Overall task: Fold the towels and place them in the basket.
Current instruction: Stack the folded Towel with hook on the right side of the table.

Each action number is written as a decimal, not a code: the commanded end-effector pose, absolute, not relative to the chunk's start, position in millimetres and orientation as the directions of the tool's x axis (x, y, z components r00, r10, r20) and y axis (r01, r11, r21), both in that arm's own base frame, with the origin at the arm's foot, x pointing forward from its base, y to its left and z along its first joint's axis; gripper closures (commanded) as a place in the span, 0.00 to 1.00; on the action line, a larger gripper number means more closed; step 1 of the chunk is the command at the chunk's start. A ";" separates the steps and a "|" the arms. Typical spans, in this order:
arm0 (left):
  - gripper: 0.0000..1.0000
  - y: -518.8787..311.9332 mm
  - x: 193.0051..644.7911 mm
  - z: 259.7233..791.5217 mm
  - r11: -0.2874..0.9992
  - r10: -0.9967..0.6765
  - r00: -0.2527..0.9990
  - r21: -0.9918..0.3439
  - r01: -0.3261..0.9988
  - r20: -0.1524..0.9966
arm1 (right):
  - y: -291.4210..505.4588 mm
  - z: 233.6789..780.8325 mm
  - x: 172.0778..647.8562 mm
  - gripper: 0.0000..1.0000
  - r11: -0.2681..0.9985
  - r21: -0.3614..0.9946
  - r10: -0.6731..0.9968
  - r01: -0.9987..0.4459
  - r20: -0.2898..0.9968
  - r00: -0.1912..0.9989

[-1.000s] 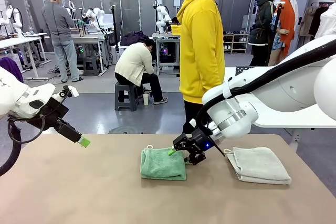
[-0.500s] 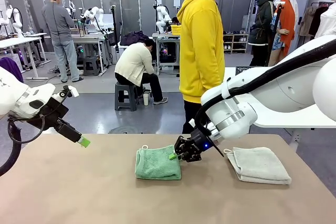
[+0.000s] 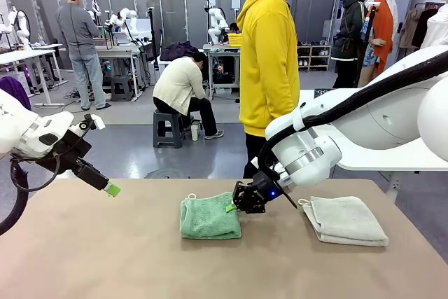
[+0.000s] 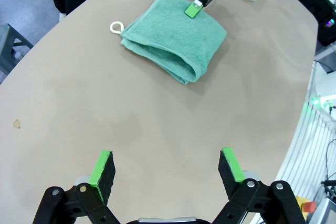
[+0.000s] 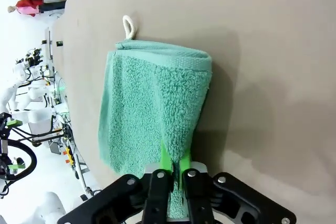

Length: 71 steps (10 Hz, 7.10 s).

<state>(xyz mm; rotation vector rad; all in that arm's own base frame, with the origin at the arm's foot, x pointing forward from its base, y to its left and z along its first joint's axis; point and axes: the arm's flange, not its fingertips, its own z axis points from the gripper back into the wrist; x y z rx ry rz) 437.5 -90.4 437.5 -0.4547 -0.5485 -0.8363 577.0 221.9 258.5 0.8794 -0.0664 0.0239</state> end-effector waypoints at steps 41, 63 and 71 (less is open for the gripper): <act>0.00 -89.6 440.7 439.6 0.573 -0.582 0.537 -0.160 0.803 0.611 | -113.6 341.0 593.6 0.30 0.852 0.520 0.057 -0.061 0.025 0.998; 0.00 -89.6 440.7 439.6 0.573 -0.582 0.537 -0.160 0.803 0.611 | -88.5 398.6 565.6 0.00 0.927 0.363 0.044 -0.088 0.129 0.991; 0.00 -90.3 437.7 437.6 0.591 -0.565 0.548 -0.162 0.791 0.617 | -74.7 421.5 547.0 0.00 0.924 0.313 0.146 -0.219 0.241 0.960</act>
